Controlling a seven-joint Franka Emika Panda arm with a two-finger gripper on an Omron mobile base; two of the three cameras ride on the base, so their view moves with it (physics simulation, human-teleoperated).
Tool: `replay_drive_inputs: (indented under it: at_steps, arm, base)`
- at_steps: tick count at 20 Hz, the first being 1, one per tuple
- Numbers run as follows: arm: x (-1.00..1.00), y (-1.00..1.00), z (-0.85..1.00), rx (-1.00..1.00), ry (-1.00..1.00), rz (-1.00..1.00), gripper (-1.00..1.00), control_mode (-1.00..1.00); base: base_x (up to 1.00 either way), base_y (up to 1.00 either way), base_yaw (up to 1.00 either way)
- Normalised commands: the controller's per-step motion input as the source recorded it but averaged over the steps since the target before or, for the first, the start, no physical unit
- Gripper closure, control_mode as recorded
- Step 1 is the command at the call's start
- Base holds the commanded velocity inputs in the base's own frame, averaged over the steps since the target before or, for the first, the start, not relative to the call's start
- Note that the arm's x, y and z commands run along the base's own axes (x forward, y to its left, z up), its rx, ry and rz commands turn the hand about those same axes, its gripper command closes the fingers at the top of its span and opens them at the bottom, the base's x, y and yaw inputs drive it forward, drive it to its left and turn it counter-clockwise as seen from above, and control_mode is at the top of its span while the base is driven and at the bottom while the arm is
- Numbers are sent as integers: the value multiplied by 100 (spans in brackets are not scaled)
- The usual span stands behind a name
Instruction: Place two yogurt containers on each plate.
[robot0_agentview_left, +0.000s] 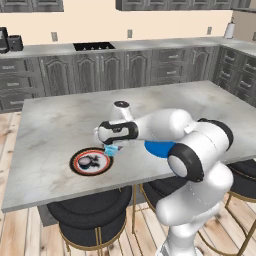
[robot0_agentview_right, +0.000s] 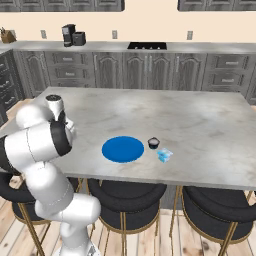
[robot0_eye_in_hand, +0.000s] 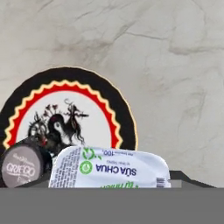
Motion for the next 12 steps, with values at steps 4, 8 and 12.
replay_drive_inputs:
  at_steps: [4,8,12]
  arm:
    - [10,56,-15,-5,19,-9,100,-100]
    - [4,28,-17,-11,6,-7,100,-100]
    - [0,8,-22,-13,1,-8,100,-100]
  base:
    - [0,0,0]
    - [0,0,0]
    - [0,0,0]
